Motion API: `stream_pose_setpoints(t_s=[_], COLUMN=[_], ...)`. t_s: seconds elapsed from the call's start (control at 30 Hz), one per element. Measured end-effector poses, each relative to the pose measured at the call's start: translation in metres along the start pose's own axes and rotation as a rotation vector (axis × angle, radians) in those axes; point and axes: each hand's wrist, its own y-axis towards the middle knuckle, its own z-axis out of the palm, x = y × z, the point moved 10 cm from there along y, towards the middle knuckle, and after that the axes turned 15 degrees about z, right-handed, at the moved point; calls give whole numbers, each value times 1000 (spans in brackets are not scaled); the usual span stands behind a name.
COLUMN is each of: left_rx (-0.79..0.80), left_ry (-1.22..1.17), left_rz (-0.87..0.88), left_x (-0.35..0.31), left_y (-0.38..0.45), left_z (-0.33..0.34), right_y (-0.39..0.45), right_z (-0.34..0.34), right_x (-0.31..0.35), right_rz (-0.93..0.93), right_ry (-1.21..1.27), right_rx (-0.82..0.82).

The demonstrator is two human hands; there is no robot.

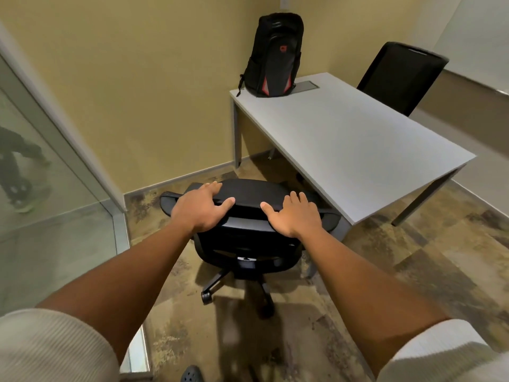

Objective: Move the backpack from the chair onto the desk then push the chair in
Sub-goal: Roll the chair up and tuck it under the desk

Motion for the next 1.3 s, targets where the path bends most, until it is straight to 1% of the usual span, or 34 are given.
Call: stream_pose_setpoints(t_s=[0.2,0.33,0.53,0.67,0.77,0.9,1.0,1.07,1.13,1.23,1.3], left_rx=[52,90,90,83,81,116,136,142,162,159,155], left_ry=[-101,-30,28,33,22,17,12,8,7,10,10], left_rz=[76,115,218,273,317,365,389,408,429,444,458], left_x=[44,60,80,97,110,127,138,144,148,151,153], left_y=[45,72,109,137,160,193,219,235,250,272,286], left_z=[-5,-6,-15,-21,-23,-23,-23,-23,-22,-22,-23], right_y=[17,32,56,68,81,104,120,132,146,167,177], right_z=[-9,-18,-25,-35,-42,-49,-54,-57,-58,-63,-68], right_x=[37,63,95,112,126,145,151,153,155,159,161], right_rz=[30,-1,9,70,108,137,194,252,292,316,327], right_ry=[50,70,125,219,245,250,322,371,370,366,374], right_rx=[-68,-138,-150,-197,-219,-223,-240,-237,-207,-186,-203])
